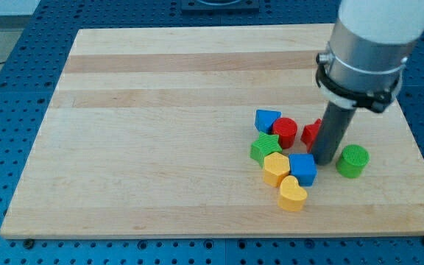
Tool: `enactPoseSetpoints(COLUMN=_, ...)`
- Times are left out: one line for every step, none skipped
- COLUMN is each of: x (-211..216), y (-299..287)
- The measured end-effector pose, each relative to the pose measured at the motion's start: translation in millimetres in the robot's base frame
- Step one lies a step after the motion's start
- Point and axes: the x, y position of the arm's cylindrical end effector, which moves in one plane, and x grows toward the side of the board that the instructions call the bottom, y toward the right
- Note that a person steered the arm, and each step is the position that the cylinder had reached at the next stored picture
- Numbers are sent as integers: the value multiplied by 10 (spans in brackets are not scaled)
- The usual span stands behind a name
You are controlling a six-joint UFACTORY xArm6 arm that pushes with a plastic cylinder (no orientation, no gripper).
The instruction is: Group up the yellow blocks and blue cube with the green circle
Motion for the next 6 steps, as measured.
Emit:
enactPoseSetpoints(x=-537, y=-72)
enactPoseSetpoints(x=-768, y=-15)
enactPoseSetpoints(x=-923, y=-919)
enactPoseSetpoints(x=-764, y=-1822)
enactPoseSetpoints(x=-249, y=-1875)
enactPoseSetpoints(x=265, y=-1188)
